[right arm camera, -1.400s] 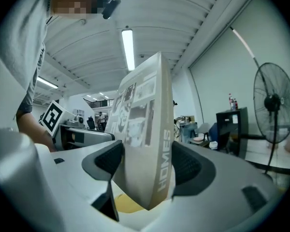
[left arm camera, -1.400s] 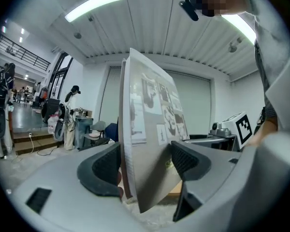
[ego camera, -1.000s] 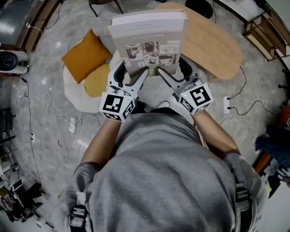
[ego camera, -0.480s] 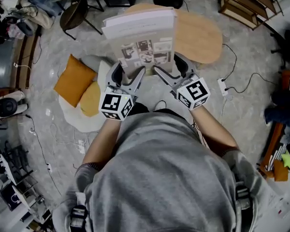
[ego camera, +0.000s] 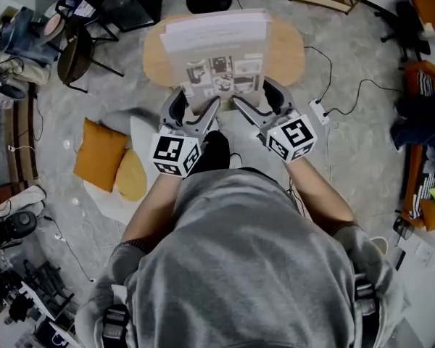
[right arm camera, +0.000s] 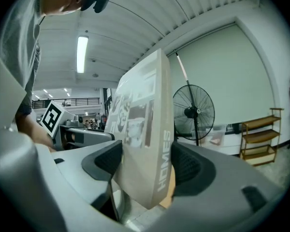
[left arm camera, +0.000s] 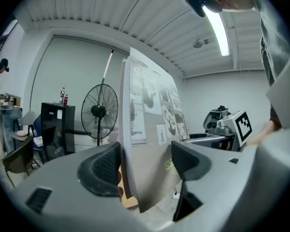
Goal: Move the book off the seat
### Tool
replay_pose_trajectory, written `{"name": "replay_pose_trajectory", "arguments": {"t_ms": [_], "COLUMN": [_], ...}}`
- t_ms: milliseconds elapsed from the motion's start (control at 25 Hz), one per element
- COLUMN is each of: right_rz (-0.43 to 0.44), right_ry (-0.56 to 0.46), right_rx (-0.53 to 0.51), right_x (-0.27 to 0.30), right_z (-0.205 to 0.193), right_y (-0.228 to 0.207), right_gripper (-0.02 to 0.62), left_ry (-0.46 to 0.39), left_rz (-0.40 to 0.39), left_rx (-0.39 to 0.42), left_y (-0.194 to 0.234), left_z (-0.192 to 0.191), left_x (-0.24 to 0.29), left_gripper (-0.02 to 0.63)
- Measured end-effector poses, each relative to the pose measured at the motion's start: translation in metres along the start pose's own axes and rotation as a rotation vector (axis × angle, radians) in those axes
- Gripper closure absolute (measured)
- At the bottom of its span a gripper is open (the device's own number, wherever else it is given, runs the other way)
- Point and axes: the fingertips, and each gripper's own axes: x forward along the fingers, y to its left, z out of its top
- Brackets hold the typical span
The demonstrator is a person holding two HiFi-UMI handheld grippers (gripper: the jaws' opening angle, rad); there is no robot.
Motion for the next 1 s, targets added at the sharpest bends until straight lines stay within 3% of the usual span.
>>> {"name": "replay_pose_trajectory", "arguments": {"t_ms": [240,520,1000], "right_rz": [-0.103,-0.215,-0.351], "right_ry": [-0.008,0.017,0.04], "right_rx": [0.009,0.025,0.068], "right_x": [0.013,0.062,0.084], "right_z": [-0.009,0.032,0.019], "right_y": [-0.028,-0.101,-0.151], "right_gripper": [0.261,0.261,0.261], "left_ry": [-0.003,0.026,0.071], "left_rz": [-0.103,-0.213,-0.335], "left_rx": [0.011,-0.009,-0.013], "left_y": [0.014,0.054,0.073], "left_z": [-0.007,0.031,0.014], "left_x": [0.037,0.128,0.195], "left_gripper": [0.257,0.257,0.257]}}
